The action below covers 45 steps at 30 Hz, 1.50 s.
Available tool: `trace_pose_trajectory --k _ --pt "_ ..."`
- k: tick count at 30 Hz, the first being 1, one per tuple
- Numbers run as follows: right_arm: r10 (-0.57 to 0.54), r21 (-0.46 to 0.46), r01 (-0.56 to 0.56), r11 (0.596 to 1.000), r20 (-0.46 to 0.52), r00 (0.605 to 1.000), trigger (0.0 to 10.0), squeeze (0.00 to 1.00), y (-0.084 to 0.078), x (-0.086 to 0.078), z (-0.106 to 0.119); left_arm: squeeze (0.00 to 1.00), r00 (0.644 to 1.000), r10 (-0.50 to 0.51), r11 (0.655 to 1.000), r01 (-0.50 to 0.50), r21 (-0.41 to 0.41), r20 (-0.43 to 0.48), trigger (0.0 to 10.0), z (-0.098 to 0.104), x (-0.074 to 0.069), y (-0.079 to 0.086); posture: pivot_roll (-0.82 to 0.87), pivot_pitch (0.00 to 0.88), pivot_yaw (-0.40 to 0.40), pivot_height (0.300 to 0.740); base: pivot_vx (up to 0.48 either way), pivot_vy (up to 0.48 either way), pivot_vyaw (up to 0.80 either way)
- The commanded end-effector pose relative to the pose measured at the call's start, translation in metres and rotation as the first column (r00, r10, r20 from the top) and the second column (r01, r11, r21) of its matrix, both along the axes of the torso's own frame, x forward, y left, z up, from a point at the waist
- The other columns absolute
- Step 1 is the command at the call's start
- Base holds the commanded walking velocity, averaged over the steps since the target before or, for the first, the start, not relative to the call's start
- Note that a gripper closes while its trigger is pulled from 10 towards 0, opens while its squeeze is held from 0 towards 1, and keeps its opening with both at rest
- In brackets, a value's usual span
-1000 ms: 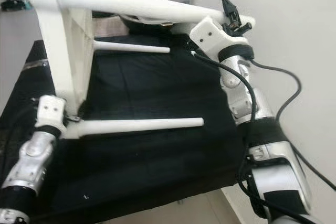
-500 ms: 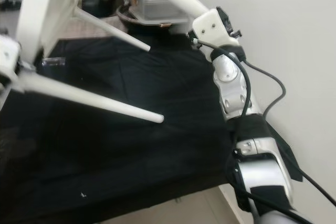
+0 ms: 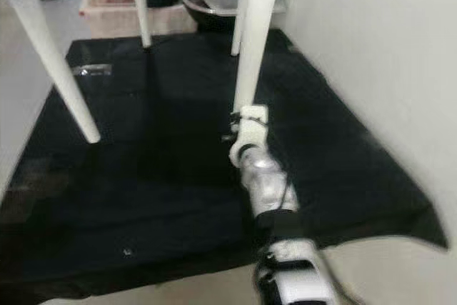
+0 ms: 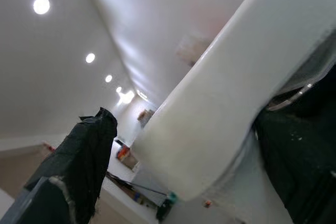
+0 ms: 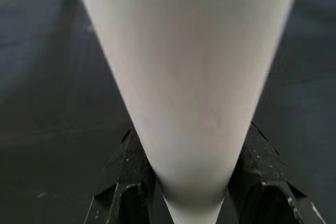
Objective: Building children table
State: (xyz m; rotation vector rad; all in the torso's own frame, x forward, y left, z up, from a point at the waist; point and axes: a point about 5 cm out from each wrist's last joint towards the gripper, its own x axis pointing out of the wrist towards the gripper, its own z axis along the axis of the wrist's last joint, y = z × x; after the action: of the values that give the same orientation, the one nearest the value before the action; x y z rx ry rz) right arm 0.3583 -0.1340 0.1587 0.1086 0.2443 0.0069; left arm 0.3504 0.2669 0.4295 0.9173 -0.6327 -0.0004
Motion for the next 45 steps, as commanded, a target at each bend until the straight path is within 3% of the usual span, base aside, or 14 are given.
trace_pose_trajectory --k 1,7,12,13,14,15,17,18,19,20,27,29,33,45 --pt "-0.014 0.022 0.017 1.0 -0.123 0.992 0.0 0.0 0.0 -0.016 -0.031 0.0 1.0 -0.007 1.0 0.007 -0.013 0.014 10.0 0.007 -0.007 0.008 0.07 0.0 -0.005 0.74 0.0 0.0 0.0" --pt "0.007 -0.035 -0.011 0.999 -0.113 0.994 0.0 0.0 0.004 -0.022 -0.035 0.0 0.994 -0.105 0.994 0.105 0.003 -0.035 10.0 -0.013 -0.008 -0.001 0.06 0.0 -0.002 0.74 0.0 0.0 0.0" --pt "-0.021 -0.098 0.015 0.995 -0.061 0.998 0.0 0.0 0.0 -0.017 -0.02 0.0 0.943 -0.278 0.955 0.291 0.052 -0.181 10.0 -0.069 -0.023 -0.014 0.07 0.0 -0.016 0.74 0.0 0.0 0.0" --pt "-0.017 -0.093 0.011 0.996 -0.063 0.998 3.0 0.0 0.001 -0.016 -0.018 0.0 0.932 -0.291 0.947 0.313 0.072 -0.216 10.0 -0.082 -0.027 -0.017 0.07 0.0 -0.019 0.74 0.0 0.0 0.0" --pt "-0.017 -0.093 0.011 0.996 -0.063 0.998 3.0 0.0 0.001 -0.016 -0.018 0.0 0.932 -0.291 0.947 0.313 0.072 -0.216 10.0 -0.082 -0.027 -0.017 0.07 0.0 -0.019 0.74 0.0 0.0 0.0" --pt "-0.017 -0.105 0.01 0.994 -0.062 0.998 10.0 0.0 0.001 -0.015 -0.016 0.0 0.927 -0.296 0.944 0.321 0.08 -0.23 10.0 -0.095 -0.033 -0.02 0.08 0.0 -0.023 0.74 0.0 0.0 0.0" --pt "-0.017 -0.105 0.01 0.994 -0.062 0.998 10.0 0.0 0.001 -0.015 -0.016 0.0 0.927 -0.296 0.944 0.321 0.08 -0.23 10.0 -0.095 -0.033 -0.02 0.08 0.0 -0.023 0.74 0.0 0.0 0.0" --pt "-0.008 -0.117 0.005 0.993 -0.023 1.0 10.0 0.34 0.002 -0.015 -0.011 0.0 0.926 -0.298 0.945 0.32 0.064 -0.232 10.0 -0.107 -0.039 -0.022 0.09 0.0 -0.031 0.74 0.0 0.0 0.0" --pt "-0.008 -0.117 0.005 0.993 -0.023 1.0 10.0 0.34 0.002 -0.015 -0.011 0.0 0.926 -0.298 0.945 0.32 0.064 -0.232 10.0 -0.107 -0.039 -0.022 0.09 0.0 -0.031 0.74 0.0 0.0 0.0" --pt "-0.006 -0.101 0.008 0.995 0.015 1.0 10.0 1.0 0.002 -0.017 -0.007 0.0 0.927 -0.301 0.948 0.316 0.031 -0.221 10.0 -0.118 -0.046 -0.025 0.09 0.0 -0.034 0.74 0.0 0.0 0.0" --pt "0.002 -0.075 0.004 0.997 0.082 0.997 10.0 1.0 -0.004 -0.03 -0.004 0.0 0.932 -0.291 0.95 0.254 -0.183 -0.217 10.0 -0.155 -0.066 -0.033 0.09 0.0 -0.037 0.74 0.0 0.0 0.0" --pt "0.028 -0.053 -0.023 0.998 0.088 0.996 10.0 1.0 -0.01 -0.045 -0.005 0.0 0.934 -0.197 0.918 0.069 -0.392 -0.299 10.0 -0.204 -0.076 -0.036 0.09 0.0 -0.041 0.74 0.0 0.0 0.0" --pt "0.055 -0.05 -0.05 0.997 0.105 0.993 10.0 1.0 -0.014 -0.057 -0.002 0.0 0.907 -0.131 0.85 -0.105 -0.517 -0.4 10.0 -0.242 -0.085 -0.04 0.08 0.0 -0.042 0.74 0.0 0.0 0.0" --pt "0.255 -0.105 -0.24 0.965 0.166 0.953 10.0 1.0 -0.005 -0.088 0.009 0.0 0.79 -0.091 0.712 -0.374 -0.595 -0.606 10.0 -0.304 -0.119 -0.067 0.06 0.0 -0.021 0.74 0.0 0.0 0.0"
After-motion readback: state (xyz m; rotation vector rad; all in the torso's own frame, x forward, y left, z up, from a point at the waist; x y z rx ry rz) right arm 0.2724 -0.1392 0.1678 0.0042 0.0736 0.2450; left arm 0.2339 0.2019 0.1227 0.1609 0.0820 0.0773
